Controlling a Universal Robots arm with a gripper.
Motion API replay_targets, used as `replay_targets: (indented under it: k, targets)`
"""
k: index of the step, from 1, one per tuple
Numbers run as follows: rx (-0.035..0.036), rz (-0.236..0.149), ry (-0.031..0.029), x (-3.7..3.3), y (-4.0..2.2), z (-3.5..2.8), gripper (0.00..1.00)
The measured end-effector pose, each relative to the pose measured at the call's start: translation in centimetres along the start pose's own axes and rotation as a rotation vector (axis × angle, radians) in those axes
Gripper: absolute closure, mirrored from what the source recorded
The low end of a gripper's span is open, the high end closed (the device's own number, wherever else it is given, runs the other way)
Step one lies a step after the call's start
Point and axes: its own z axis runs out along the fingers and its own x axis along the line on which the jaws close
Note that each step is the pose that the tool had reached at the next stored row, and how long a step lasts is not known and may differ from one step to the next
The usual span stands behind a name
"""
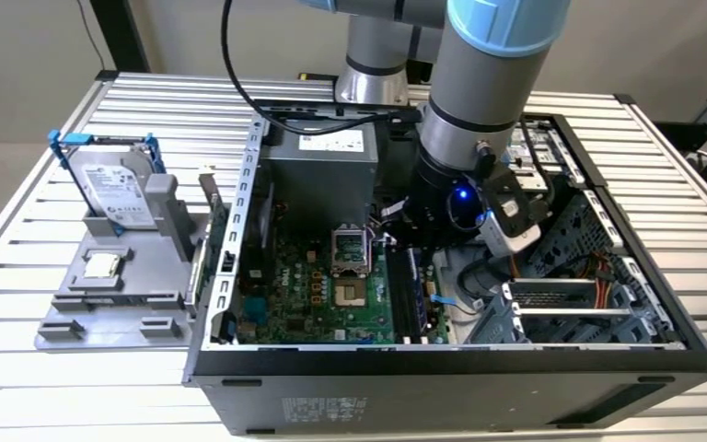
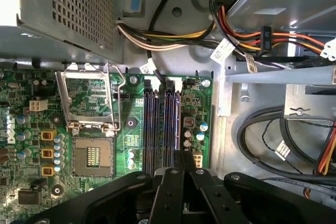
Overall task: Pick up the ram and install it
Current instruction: 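Press down the ram until it locks into place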
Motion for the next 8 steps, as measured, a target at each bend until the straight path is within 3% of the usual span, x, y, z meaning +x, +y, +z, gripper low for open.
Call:
replay_targets:
  k: [8]
  targets:
    - [-0.0029,-0.146,0.0,0.0,0.0,0.0,1.0]
